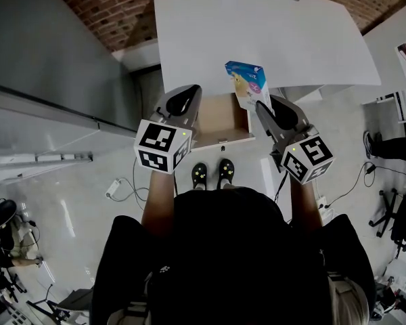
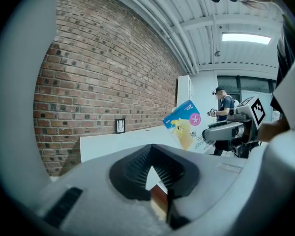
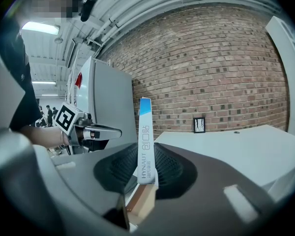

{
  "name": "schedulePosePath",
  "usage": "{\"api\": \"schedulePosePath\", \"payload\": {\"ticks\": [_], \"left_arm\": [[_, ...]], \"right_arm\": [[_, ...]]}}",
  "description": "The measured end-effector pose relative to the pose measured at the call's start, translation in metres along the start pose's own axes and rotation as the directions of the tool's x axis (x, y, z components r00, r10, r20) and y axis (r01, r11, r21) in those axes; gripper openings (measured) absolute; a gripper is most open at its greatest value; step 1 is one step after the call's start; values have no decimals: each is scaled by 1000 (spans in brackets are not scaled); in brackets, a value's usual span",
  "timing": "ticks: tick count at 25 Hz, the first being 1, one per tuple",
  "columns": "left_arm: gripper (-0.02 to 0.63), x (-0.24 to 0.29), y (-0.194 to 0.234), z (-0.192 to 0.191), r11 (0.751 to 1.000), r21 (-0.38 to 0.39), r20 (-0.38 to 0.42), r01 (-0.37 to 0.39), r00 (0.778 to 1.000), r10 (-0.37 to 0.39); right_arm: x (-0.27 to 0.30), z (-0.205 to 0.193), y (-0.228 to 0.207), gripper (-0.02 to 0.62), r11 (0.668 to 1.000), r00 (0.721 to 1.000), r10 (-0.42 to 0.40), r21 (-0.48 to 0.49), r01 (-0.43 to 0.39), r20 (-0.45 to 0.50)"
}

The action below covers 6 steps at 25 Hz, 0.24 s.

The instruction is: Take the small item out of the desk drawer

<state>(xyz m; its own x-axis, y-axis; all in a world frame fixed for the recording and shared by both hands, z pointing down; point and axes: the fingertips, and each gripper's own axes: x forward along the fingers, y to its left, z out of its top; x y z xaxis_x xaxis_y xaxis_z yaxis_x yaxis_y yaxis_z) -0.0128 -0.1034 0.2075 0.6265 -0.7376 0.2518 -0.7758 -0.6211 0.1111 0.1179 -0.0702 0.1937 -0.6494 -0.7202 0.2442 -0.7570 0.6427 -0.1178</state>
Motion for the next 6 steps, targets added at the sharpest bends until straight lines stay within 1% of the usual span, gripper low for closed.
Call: {"api": "schedulePosePath", "payload": {"ticks": [6], "left_arm": [[-2, 2, 4, -1, 1000, 0, 2, 1, 1000, -1]], "right_arm": [[4, -2, -1, 106, 1000, 1000, -2, 4, 2, 2]]}}
